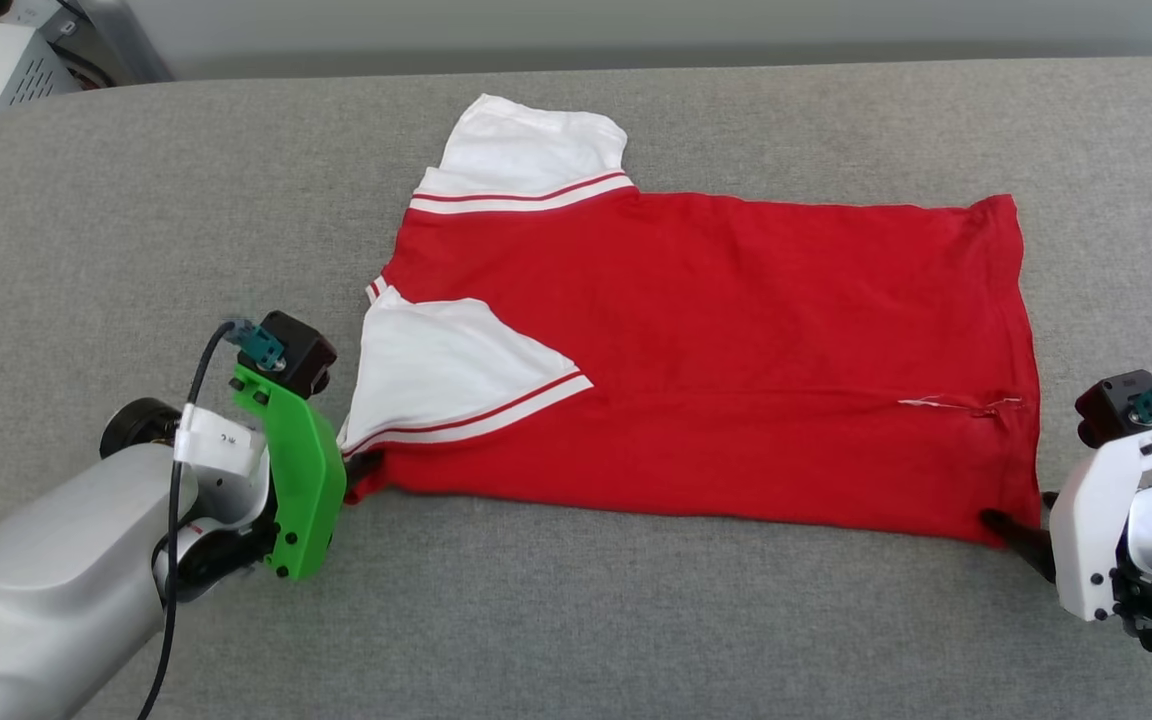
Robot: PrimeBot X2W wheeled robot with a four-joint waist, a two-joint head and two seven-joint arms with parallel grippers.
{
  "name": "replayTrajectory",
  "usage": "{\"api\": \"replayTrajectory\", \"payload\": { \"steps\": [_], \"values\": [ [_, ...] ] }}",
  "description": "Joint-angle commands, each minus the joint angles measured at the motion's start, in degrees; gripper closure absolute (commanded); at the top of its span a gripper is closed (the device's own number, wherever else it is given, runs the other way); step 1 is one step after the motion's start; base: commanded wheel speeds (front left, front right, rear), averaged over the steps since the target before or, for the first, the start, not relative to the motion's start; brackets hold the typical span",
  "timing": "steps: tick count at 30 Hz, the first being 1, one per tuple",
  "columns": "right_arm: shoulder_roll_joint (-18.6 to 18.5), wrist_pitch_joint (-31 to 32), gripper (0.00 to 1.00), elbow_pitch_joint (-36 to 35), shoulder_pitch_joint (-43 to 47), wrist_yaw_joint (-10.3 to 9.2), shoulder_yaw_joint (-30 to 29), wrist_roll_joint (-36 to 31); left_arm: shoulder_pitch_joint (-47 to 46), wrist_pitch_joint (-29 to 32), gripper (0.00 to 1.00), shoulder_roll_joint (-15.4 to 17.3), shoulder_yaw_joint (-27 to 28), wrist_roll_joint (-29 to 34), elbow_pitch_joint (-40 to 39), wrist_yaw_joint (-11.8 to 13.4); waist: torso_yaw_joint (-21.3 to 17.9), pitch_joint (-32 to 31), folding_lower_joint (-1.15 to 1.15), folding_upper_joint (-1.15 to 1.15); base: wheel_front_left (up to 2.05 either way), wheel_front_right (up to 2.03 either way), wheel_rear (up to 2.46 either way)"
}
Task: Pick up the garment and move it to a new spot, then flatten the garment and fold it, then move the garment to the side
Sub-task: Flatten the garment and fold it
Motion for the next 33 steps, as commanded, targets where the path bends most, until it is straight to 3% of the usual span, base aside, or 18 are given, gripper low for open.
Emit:
{"api": "replayTrajectory", "payload": {
  "steps": [1,3,4,5,12,22,33],
  "values": [
    [1.46,-0.84,0.0,2.19,0.81,-0.03,1.39,0.6,0.45,-0.37,1.0,-0.34,-0.31,0.31,0.55,-0.12,0.21,0.18,0.0,0.0,0.0,0.0,0.0],
    [2.03,-2.41,0.0,3.86,1.0,-0.03,2.47,0.99,1.07,-0.72,1.0,-0.48,-0.64,0.22,0.92,-0.12,0.22,0.12,0.0,0.0,0.0,0.0,0.0],
    [2.02,-3.57,0.05,4.13,0.88,-0.03,3.0,0.94,1.37,-0.9,1.0,-0.49,-0.76,0.13,1.08,-0.12,0.19,0.02,0.0,0.0,0.0,0.0,0.0],
    [1.9,-5.12,1.0,4.65,0.68,-0.03,3.41,0.99,1.76,-1.13,1.0,-0.45,-0.89,0.0,1.25,-0.12,0.08,-0.19,0.0,0.0,0.0,0.0,0.0],
    [-1.52,-10.65,1.0,4.13,-1.14,-0.03,5.07,2.61,3.89,-3.17,1.0,-0.05,-1.29,-0.98,2.05,-0.13,-0.75,-2.96,0.0,0.0,0.0,0.0,0.0],
    [-7.31,-12.59,1.0,-3.96,4.44,-0.03,2.92,5.75,7.63,-5.43,1.0,2.96,-2.28,0.09,-3.61,0.59,-0.62,-6.97,0.0,0.0,0.0,0.0,0.0],
    [-7.03,-10.79,1.0,-9.73,15.18,-0.03,-4.96,5.07,14.05,-6.12,1.0,4.32,-3.2,-1.19,-8.24,3.6,-0.57,-6.85,0.0,0.0,0.0,0.0,0.0]
  ]
}}
